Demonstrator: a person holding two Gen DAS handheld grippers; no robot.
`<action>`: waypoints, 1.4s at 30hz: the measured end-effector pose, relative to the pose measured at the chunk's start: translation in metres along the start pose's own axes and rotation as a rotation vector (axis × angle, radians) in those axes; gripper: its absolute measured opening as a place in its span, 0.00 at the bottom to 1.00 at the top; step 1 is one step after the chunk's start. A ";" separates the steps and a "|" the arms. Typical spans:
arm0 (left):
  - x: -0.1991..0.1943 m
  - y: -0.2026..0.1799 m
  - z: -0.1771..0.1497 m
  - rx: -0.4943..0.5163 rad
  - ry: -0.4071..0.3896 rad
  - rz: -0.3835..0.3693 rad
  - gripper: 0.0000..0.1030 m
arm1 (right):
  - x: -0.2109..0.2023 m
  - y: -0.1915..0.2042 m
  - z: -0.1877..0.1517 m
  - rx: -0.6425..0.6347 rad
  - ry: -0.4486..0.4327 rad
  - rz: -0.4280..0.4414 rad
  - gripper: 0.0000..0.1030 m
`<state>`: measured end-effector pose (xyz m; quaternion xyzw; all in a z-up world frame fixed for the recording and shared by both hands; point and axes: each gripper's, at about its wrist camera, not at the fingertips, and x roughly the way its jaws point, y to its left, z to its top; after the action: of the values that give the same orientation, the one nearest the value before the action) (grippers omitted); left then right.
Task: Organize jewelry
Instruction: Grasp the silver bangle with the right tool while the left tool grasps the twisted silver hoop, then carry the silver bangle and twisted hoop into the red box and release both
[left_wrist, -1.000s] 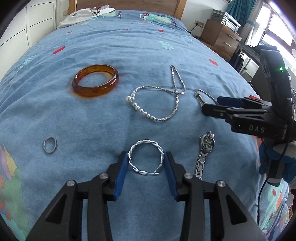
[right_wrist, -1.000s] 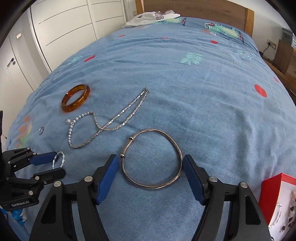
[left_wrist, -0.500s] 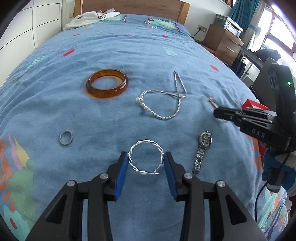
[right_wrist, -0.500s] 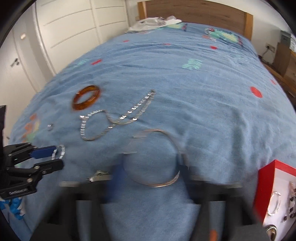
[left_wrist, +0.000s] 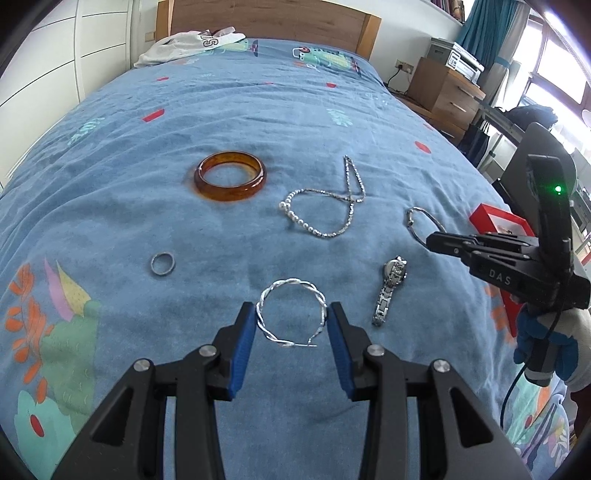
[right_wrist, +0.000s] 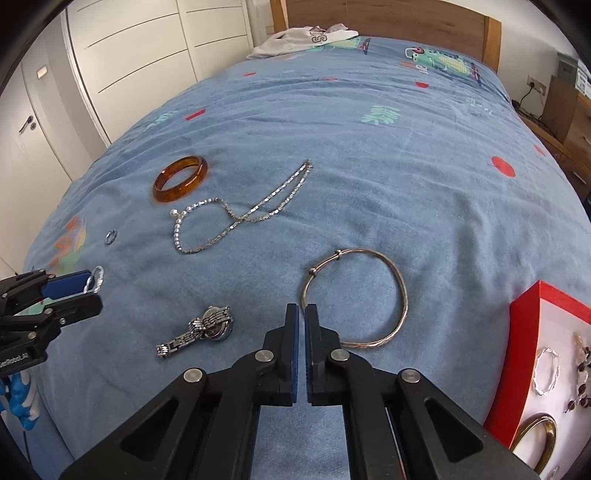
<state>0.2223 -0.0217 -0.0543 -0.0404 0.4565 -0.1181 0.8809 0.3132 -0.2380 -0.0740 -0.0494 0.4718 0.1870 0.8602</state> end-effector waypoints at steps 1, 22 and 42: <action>-0.001 0.001 -0.001 -0.004 -0.001 0.000 0.36 | 0.002 -0.002 0.001 0.005 0.005 0.000 0.10; -0.014 0.005 -0.004 -0.018 -0.007 0.000 0.36 | 0.008 0.005 -0.006 0.064 0.015 0.125 0.04; -0.072 -0.082 0.009 0.090 -0.072 -0.073 0.36 | -0.135 -0.006 -0.049 0.249 -0.252 0.238 0.03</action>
<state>0.1753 -0.0842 0.0224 -0.0214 0.4171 -0.1689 0.8928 0.2114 -0.2933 0.0103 0.1370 0.3825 0.2322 0.8837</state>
